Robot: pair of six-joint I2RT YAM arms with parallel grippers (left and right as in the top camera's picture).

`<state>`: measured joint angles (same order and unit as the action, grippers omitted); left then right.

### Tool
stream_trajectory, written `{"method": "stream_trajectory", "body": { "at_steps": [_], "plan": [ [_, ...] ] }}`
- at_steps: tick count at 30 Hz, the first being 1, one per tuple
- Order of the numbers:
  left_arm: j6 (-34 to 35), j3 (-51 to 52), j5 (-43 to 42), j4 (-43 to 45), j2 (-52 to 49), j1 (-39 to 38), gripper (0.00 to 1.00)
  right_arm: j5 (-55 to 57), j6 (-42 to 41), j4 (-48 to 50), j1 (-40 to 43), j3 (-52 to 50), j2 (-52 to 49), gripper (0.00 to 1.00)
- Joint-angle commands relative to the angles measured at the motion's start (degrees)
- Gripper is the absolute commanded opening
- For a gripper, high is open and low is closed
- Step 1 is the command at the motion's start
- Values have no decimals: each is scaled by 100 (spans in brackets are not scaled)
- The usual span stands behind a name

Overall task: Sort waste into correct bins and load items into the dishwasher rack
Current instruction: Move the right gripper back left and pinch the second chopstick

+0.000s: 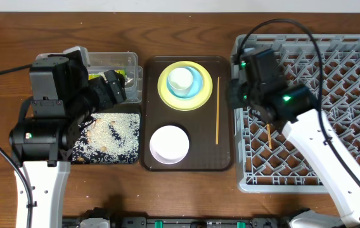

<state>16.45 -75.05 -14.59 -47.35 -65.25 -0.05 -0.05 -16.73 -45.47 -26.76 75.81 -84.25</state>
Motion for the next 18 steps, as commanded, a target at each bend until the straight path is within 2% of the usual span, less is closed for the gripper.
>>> {"method": "stream_trajectory", "body": {
  "at_steps": [1, 4, 8, 13, 18],
  "plan": [
    [-55, -50, 74, 2, -33, 26, 92, -57, -507, -44, -289, 15, -118, 29],
    [-55, -50, 74, 2, -33, 26, 91, 50, -953, -55, -487, 13, -306, 28],
    [-55, -50, 74, 2, -33, 26, 92, 643, -1429, -52, -728, 11, -739, 22],
    [-55, -50, 74, 2, -33, 26, 91, 1499, -1478, -42, -894, 11, -1414, 21],
    [-55, -50, 74, 2, -33, 26, 92, 1663, -1812, -59, -883, 11, -2000, 20]
  ]
}}
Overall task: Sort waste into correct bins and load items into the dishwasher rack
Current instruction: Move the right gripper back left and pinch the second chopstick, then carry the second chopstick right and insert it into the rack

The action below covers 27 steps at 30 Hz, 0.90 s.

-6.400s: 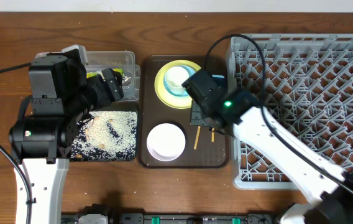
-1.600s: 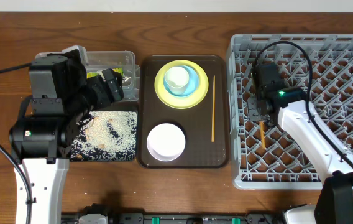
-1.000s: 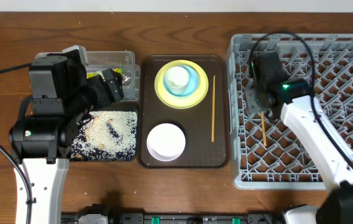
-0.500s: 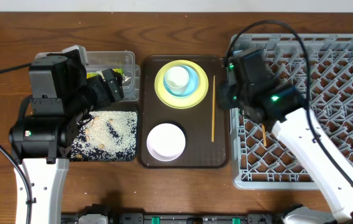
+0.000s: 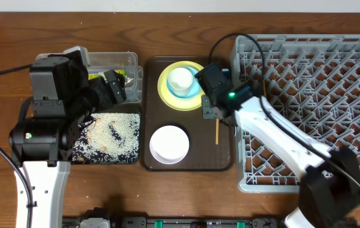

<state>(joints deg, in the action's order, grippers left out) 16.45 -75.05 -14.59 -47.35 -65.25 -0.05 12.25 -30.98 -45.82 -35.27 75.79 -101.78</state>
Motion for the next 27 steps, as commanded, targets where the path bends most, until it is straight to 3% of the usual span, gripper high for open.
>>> {"method": "stream_trajectory", "body": {
  "at_steps": [1, 14, 27],
  "plan": [
    [-55, -50, 74, 2, -33, 26, 91, 433, -433, -17, -31, 13, -354, 21],
    [-55, -50, 74, 2, -33, 26, 92, 428, -501, 409, -28, 13, -1340, 23],
    [-55, -50, 74, 2, -33, 26, 92, 428, -501, 750, -28, 13, -1661, 18]
  ]
}}
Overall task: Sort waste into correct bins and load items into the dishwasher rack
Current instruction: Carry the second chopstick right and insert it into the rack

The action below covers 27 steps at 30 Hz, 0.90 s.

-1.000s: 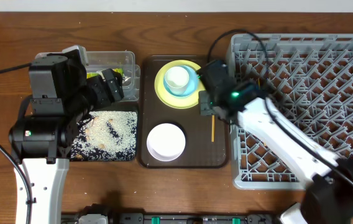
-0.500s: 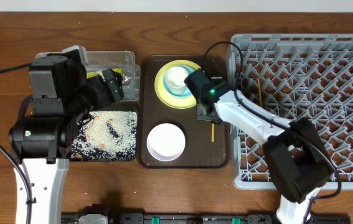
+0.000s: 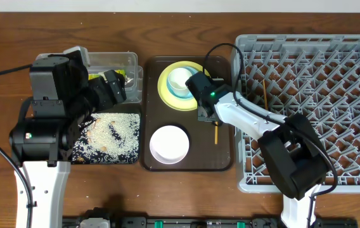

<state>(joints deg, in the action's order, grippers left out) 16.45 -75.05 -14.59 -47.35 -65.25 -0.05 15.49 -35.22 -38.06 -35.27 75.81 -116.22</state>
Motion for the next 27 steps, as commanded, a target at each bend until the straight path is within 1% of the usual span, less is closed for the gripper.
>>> {"method": "stream_trajectory", "body": {
  "at_steps": [1, 3, 6, 10, 12, 13, 16, 21, 27],
  "plan": [
    [-55, -50, 74, 2, -33, 26, 92, 105, -76, -31, -28, 9, -221, 18],
    [-55, -50, 74, 2, -33, 26, 92, 105, -76, -35, -28, 11, -221, 17],
    [-55, -50, 74, 2, -33, 26, 92, 101, -76, -72, -28, 11, -221, 11],
    [-55, -50, 74, 2, -33, 26, 92, 103, -74, -160, -28, 11, -219, 9],
    [-55, -50, 74, 2, -33, 26, 92, 101, -74, -157, -28, 11, -219, 2],
    [-55, -50, 74, 2, -33, 26, 92, 101, -74, -155, -28, 11, -219, 1],
    [-55, -50, 74, 2, -33, 26, 92, 105, -66, -155, -26, 39, -216, 1],
    [-55, -50, 74, 2, -33, 26, 92, 103, 531, -275, 24, 315, -76, 1],
    [-55, -50, 74, 2, -33, 26, 92, 105, 575, -702, 48, 708, 463, 1]
  ]
}}
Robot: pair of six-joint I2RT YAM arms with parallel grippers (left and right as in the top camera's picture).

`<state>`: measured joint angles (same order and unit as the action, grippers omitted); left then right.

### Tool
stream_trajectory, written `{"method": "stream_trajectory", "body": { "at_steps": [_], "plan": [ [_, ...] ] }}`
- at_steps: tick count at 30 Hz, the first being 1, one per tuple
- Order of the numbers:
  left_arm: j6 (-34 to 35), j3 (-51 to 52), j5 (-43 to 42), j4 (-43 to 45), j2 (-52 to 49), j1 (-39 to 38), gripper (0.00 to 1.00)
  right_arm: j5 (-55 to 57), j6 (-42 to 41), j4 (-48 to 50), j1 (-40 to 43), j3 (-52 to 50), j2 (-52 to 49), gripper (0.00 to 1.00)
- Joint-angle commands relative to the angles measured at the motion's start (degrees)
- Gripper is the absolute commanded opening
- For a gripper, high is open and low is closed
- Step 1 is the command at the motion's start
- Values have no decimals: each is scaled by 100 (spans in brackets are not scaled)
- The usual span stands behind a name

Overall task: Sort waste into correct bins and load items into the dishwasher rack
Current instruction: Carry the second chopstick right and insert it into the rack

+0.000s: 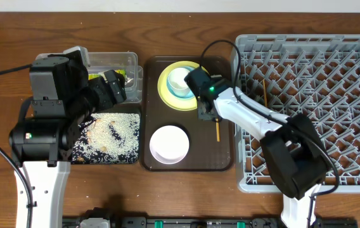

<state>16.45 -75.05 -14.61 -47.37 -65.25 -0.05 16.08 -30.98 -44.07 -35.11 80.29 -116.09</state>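
Observation:
A wooden chopstick point(218, 131) lies along the right side of the brown tray point(224, 161). My right gripper point(208, 115) is low over its upper part, which it hides; its jaws cannot be made out from above. A second chopstick point(264, 92) lies in the grey dishwasher rack point(332, 158). The tray also holds a yellow plate point(165, 95) carrying a blue cup point(180, 81), and a white bowl point(169, 144). My left gripper point(115, 86) hangs still over the clear bin point(111, 62); whether it is open cannot be told.
A black bin point(110, 134) strewn with rice sits left of the tray, in front of the clear bin. The right arm's cable arches over the rack's left edge. Bare wooden table point(186, 196) runs along the front.
My right gripper shifted slightly toward the tray's back, staying over the chopstick on the tray. The visible lower end of that chopstick sits a little higher. The left arm has not moved.
My right gripper was first over the rack's left edge, a chopstick showing in the rack beneath the arm. Then it was over the tray beside the plate. Later it stood low on the tray's chopstick, and it remains there now. The left arm stayed put.

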Motion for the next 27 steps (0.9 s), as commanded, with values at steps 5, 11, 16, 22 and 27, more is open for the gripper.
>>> {"method": "stream_trajectory", "body": {
  "at_steps": [5, 11, 16, 22, 27],
  "plan": [
    [-55, -50, 76, 4, -33, 26, 92, 157, 407, -164, 63, 297, 1108, 1],
    [-55, -50, 76, 4, -35, 26, 92, 625, 841, -420, 330, 297, 1843, 1],
    [-55, -50, 76, 4, -33, 26, 92, 662, 1364, -896, 750, 297, 2251, 1],
    [-55, -50, 76, 4, -35, 26, 92, 573, 1733, -1576, 1377, 264, 2315, 1],
    [-55, -50, 76, 4, -33, 26, 92, 229, 1823, -1650, 1746, 24, 2315, 1]
  ]
}}
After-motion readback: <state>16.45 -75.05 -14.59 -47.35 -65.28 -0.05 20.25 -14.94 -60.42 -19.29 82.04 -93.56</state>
